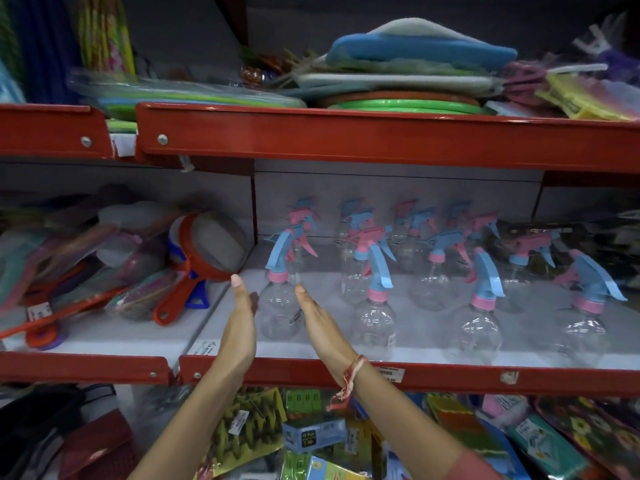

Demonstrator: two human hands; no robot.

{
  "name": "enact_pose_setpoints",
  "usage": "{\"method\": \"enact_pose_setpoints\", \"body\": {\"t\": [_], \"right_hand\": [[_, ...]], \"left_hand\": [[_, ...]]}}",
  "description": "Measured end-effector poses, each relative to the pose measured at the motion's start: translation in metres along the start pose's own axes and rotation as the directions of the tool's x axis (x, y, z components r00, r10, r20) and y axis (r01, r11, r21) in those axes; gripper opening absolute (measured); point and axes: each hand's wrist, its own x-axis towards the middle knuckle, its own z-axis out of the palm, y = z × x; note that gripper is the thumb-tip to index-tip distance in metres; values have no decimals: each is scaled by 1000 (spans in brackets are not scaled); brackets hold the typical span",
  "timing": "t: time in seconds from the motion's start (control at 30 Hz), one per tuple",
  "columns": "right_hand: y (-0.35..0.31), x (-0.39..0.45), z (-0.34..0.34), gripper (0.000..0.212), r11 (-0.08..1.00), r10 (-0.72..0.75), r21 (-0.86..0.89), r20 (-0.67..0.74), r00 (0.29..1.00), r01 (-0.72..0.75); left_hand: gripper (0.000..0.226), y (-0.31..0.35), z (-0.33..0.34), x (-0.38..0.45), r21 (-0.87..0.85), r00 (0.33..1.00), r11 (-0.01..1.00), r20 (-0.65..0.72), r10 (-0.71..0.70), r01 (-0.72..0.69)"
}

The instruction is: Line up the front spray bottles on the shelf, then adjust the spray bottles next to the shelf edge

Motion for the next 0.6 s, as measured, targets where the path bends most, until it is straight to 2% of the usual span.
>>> {"method": "enact_pose_setpoints", "body": {"t": [0.07,0.17,0.23,0.33,0.5,0.6], "right_hand": [[2,-3,1,64,999,11,33,2,1000,-11],[9,-7,-1,86,999,25,46,9,1000,-26],[13,-13,-2,91,999,33,39,28,999,-34],[14,-22,-3,91,999,36,37,44,998,-37],[-4,-15,-6,72,995,-2,95,-29,1000,5],[-12,-9,1,72,989,27,142,33,999,-32]], "left_hand": [[118,-4,-8,-3,25,1000,1000,12,3,-3],[130,-7,-18,-10,37,999,999,48,19,-20],[135,-7,-22,-15,28,997,999,77,15,-17],[137,-7,-23,-19,16,995,1000,104,-3,2],[106,-9,-22,-33,38,999,999,42,-17,16],[105,-10,-19,-50,16,998,1000,57,-27,27]]}}
